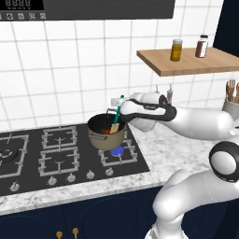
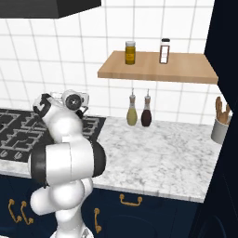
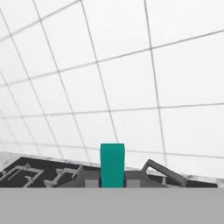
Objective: Put the tomato and eggplant in the pot. Retrieve the spatula and lightly stir the vegetables in the pot.
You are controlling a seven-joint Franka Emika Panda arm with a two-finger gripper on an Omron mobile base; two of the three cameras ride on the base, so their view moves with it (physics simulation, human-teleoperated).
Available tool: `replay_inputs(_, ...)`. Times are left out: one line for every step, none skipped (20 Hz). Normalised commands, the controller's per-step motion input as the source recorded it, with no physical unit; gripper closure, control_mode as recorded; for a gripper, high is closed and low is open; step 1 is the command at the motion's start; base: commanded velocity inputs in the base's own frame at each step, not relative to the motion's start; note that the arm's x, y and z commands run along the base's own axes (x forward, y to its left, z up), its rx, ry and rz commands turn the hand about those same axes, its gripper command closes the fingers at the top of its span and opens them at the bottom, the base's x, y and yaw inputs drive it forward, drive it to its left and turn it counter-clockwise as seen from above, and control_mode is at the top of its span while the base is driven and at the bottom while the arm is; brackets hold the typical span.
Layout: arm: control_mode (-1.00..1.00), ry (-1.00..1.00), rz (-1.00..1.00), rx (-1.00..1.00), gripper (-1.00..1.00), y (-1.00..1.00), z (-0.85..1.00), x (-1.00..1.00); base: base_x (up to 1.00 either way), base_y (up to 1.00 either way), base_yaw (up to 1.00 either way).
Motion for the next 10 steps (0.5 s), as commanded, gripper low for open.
replay_inputs(-1.00,-0.11,0.00,-0.05,1.00,0.00,-0.99,-0.39,0.00,0.00,0.00)
replay_inputs(-1.00,-0.08,0.00,-0.05,1.00,0.00,-1.00,-0.31,0.00,0.00,0.00)
replay_inputs(-1.00,-0.05,0.00,-0.04,1.00,0.00,-0.96,-0.23,0.00,0.00,0.00)
replay_inputs(-1.00,-0.05,0.00,-0.05,1.00,0.00,-0.84,-0.23,0.00,0.00,0.00)
replay_inputs(-1.00,-0.02,0.00,-0.05,1.00,0.00,-0.55,-0.21,0.00,0.00,0.00)
replay_inputs(-1.00,-0.04,0.00,-0.07,1.00,0.00,-0.35,-0.22,0.00,0.00,0.00)
replay_inputs(-1.00,-0.01,-0.01,-0.06,1.00,0.00,-0.09,-0.14,0.00,0.00,0.00)
replay_inputs(-1.00,0.00,-0.03,-0.07,1.00,-0.01,0.00,-0.09,0.00,0.00,0.00)
replay_inputs(-1.00,-0.01,-0.05,-0.09,1.00,-0.08,0.00,-0.14,0.00,0.00,0.00)
replay_inputs(-1.00,-0.03,-0.07,-0.15,1.00,-0.04,0.03,-0.09,0.00,0.00,0.00)
